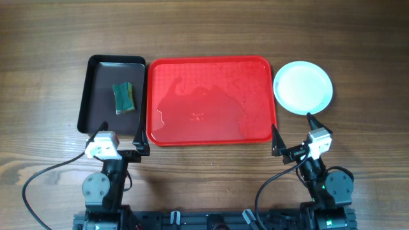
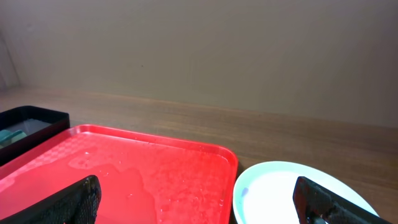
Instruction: Clean dirty plates on tray and stack at the side
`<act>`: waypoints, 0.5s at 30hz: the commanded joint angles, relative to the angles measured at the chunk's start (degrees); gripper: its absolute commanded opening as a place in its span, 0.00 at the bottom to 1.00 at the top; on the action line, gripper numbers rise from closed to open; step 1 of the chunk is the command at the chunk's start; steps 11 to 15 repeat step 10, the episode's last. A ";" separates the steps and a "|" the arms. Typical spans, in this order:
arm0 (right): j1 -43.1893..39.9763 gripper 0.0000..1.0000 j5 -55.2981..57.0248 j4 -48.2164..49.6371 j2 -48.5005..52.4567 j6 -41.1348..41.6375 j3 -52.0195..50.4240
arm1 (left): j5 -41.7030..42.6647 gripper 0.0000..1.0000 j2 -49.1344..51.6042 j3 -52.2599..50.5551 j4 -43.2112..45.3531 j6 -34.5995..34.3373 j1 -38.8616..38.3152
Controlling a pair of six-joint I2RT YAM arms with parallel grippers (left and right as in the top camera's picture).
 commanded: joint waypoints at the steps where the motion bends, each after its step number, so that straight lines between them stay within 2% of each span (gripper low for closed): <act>1: 0.07 1.00 0.28 0.20 -0.28 -0.76 -0.07 | 0.46 1.00 -0.44 -0.35 -0.15 1.14 -0.31; 15: 0.07 1.00 0.28 0.20 -0.28 -0.76 -0.07 | 0.44 1.00 -0.44 -0.35 -0.15 1.14 -0.31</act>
